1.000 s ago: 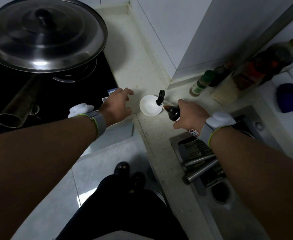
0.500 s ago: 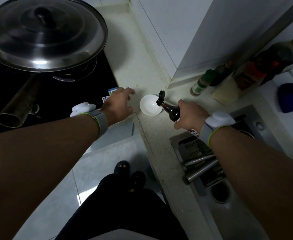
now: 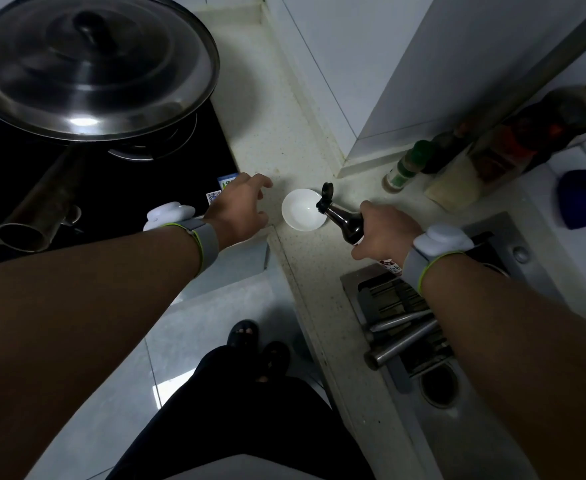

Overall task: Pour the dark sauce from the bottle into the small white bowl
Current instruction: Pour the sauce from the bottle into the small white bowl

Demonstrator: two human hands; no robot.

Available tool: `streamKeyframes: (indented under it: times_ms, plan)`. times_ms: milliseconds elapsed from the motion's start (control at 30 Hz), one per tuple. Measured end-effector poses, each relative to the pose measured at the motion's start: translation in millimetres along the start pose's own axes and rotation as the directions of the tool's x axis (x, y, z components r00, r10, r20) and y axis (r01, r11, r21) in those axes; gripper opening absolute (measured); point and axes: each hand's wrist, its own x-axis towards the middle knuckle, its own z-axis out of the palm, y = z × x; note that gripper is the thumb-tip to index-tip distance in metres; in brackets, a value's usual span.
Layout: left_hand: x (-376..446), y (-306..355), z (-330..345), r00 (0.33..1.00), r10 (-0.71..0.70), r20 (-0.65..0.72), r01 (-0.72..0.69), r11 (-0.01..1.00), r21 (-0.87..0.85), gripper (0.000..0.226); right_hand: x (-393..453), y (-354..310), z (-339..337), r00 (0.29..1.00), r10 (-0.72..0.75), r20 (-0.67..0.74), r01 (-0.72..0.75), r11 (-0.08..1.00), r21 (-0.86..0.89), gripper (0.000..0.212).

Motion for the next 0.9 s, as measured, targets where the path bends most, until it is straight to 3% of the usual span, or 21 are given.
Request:
streamKeyframes:
  times_ms: [900]
  plan:
    - [1.9, -1.2, 2.0, 1.000, -0.007, 0.008, 0.007, 1.000, -0.008, 0.058, 2.8, 3.0, 1.6, 1.000, -0.013, -0.004, 0.013, 1.000, 0.004, 0.059]
